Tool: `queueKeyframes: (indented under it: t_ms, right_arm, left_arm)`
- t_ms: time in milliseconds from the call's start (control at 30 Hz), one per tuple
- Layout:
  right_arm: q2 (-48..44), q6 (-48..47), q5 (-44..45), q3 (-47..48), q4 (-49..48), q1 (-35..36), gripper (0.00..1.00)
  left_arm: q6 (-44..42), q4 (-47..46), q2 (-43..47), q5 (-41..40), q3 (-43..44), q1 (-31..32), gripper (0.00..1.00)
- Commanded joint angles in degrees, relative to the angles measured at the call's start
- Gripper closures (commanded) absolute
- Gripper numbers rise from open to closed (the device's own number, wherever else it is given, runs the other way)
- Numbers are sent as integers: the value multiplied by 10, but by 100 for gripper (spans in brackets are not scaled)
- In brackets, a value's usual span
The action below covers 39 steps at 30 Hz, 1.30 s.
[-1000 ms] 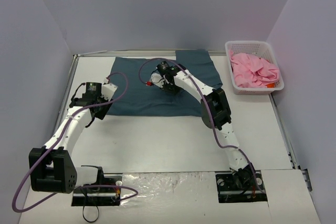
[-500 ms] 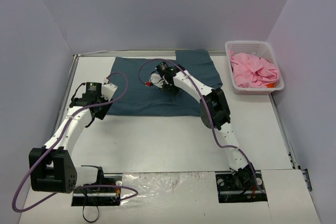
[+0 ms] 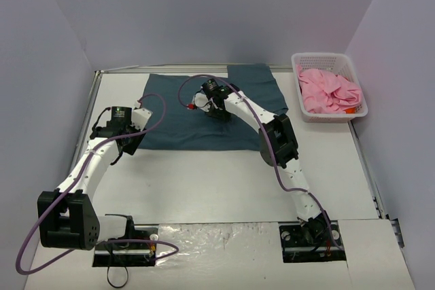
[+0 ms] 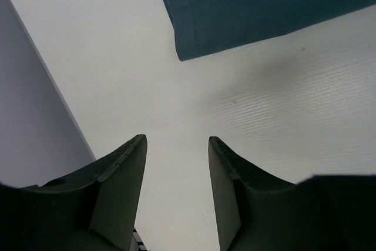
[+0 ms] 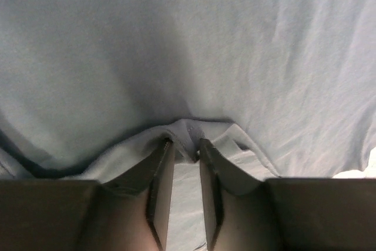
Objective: Fold and stack the t-shirts
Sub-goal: Fold the flattened tshirt in 1/3 of the way
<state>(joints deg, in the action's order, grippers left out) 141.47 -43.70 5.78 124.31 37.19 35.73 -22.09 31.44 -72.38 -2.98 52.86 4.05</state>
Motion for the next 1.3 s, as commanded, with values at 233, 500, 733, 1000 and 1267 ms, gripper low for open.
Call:
queueKeyframes:
  t_ms: [233, 500, 733, 1000, 1267]
  right_arm:
    - [-4, 3, 12, 17, -29, 11, 68]
    - [-13, 18, 47, 16, -73, 12, 64]
    - [-99, 42, 60, -66, -85, 8, 59]
    - [-255, 66, 59, -249, -85, -14, 57]
    - [-397, 92, 33, -407, -63, -32, 51]
  left_arm:
    - [-1, 6, 1, -3, 5, -4, 55]
    - [-1, 5, 0, -2, 5, -4, 55]
    - [-14, 13, -3, 14, 10, -4, 55]
    - [-43, -12, -16, 30, 7, 10, 55]
    - [-76, -57, -46, 71, -18, 13, 55]
